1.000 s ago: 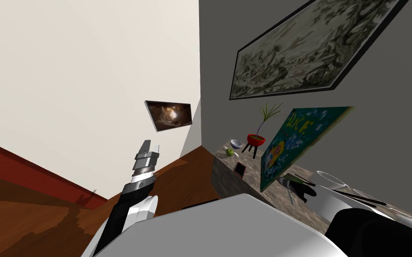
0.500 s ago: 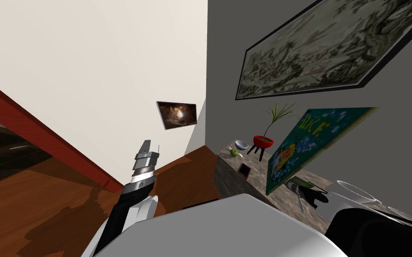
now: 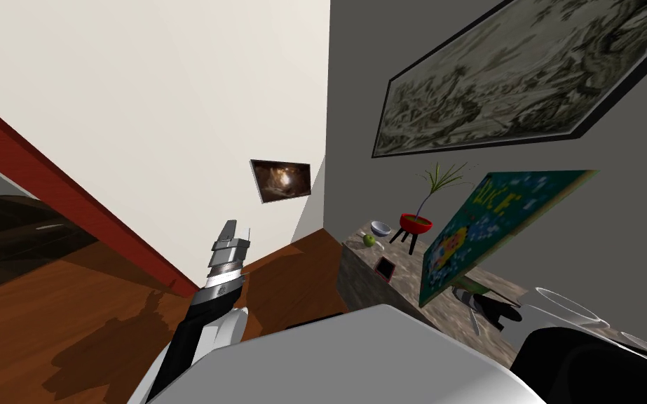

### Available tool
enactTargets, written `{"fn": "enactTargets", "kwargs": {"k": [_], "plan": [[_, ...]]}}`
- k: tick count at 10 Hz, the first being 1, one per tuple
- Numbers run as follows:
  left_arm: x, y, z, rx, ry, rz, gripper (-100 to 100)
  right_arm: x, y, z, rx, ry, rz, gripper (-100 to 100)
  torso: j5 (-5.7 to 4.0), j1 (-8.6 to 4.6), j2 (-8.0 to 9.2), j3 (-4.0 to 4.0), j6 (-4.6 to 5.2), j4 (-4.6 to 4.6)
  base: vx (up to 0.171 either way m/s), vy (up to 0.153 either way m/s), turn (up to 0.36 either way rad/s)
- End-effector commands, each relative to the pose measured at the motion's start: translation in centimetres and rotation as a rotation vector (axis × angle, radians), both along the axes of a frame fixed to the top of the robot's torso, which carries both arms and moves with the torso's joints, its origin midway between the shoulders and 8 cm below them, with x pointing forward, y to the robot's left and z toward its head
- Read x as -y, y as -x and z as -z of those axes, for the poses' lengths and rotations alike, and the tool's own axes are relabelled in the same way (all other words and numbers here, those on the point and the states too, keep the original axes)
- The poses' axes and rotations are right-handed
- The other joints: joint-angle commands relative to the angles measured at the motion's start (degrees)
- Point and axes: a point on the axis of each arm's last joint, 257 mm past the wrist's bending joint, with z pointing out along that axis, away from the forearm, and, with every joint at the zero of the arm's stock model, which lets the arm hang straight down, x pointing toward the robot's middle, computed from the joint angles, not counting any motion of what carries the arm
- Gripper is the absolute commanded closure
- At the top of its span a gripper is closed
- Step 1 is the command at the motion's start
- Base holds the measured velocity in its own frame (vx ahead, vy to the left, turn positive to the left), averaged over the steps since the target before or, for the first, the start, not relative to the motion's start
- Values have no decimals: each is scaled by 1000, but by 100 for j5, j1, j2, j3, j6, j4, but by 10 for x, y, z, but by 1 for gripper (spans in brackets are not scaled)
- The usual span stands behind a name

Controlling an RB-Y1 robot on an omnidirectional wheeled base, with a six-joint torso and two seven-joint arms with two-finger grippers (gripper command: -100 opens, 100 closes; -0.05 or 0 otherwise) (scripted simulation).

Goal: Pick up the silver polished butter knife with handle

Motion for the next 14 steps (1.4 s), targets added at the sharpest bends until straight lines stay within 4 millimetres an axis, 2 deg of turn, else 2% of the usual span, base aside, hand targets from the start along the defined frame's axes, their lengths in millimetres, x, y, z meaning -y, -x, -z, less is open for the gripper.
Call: {"fn": "enactTargets", "kwargs": {"k": [1,2,3,4,12,13,14], "plan": [[0,0,0,0,0,0,0,0,0,0,0,0,0,100,0,0,0,0,0,0,0,0,0],[0,0,0,0,0,0,0,0,0,0,0,0,-2,100,-1,-2,1,1,2,0,0,0,0],[0,0,0,0,0,0,0,0,-1,0,0,1,-3,0,-1,-4,2,1,4,0,0,0,0],[0,0,0,0,0,0,0,-10,-13,-1,5,-3,-33,100,-2,-4,2,1,4,0,28,-19,-153],[0,0,0,0,0,0,0,-63,-67,-14,5,-2,-170,100,0,-7,-14,-10,18,-7,45,-19,-188],[0,0,0,0,0,0,0,-59,-63,-15,6,-3,-161,100,0,-6,-15,-11,17,-7,20,-5,-26],[0,0,0,0,0,0,0,-60,-63,-15,5,-3,-162,0,-1,-6,-11,-9,14,-7,0,0,0]]}}
